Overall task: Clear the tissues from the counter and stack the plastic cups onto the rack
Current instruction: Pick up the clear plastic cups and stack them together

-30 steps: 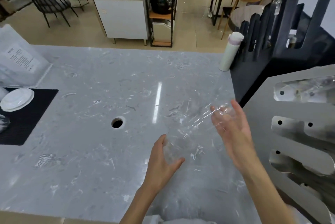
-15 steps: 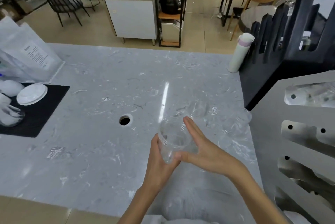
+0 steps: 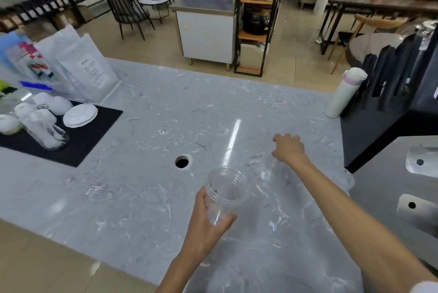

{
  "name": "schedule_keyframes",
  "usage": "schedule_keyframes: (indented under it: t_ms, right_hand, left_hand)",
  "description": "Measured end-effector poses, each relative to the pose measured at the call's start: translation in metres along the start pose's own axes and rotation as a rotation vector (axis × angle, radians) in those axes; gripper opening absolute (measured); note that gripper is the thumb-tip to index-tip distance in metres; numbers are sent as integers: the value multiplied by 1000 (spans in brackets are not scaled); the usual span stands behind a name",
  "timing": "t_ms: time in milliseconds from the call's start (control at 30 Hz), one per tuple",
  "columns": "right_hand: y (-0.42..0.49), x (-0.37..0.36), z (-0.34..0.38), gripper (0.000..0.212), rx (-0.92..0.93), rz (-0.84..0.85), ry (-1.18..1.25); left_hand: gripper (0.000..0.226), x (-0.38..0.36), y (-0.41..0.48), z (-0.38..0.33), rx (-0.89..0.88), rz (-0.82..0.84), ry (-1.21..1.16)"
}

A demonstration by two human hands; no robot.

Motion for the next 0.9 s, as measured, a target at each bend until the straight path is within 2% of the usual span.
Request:
schedule_keyframes:
  t_ms: [67,167,233,300,367,433,500,533,633,700,800,900]
  right_hand:
    - [-16,0,-14,49,25,-120,170]
    - [-65,-9,-52,49,-41,-199,770]
    - [-98,-37,-76,53,-193,-40,1353]
    - [-128,-72,-68,55,-257,314,1856]
    - [-159,-89,-58,50,-240,567,2166]
    - [-180,-89,-53,56,-74,615,2311]
    - [-196,-80,-46,76,143,573,2336]
    - [-203,-76,-43,79,210,521,2263]
    - [-218,-70,-39,79,236,291,1786]
    - [-228,-64,-30,80,297,203,1507]
    - [-240,-65,-12,91,371,235,1316]
    - [-246,-67,-9,109,384,246,1311]
  left_hand:
    - [84,-1,-2,9,31,12,7]
    - [84,-5,-4,20,73,31,1]
    - [83,-11,0,21,72,47,-5]
    - [81,-18,4,22,80,66,-14]
    - [81,-28,8,18,69,101,-10]
    - [82,-38,10,13,37,144,10]
    - [83,-46,8,7,5,186,29]
    - [83,-50,7,4,-9,209,35]
    - [82,-56,0,-4,-74,277,78]
    - [78,-57,-4,-9,-107,308,86]
    - [82,-55,-5,-11,-123,320,63]
    - [86,-52,-5,-8,-108,307,31]
Point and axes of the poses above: each hand's wrist, its own y-axis towards the middle knuckle, its own x-axis out of the back of the hand, z = x × y, the point moved 9 cm from there along y, towards the middle knuckle, and after that the axes turned 6 degrees about -x, right-handed, at the moved point
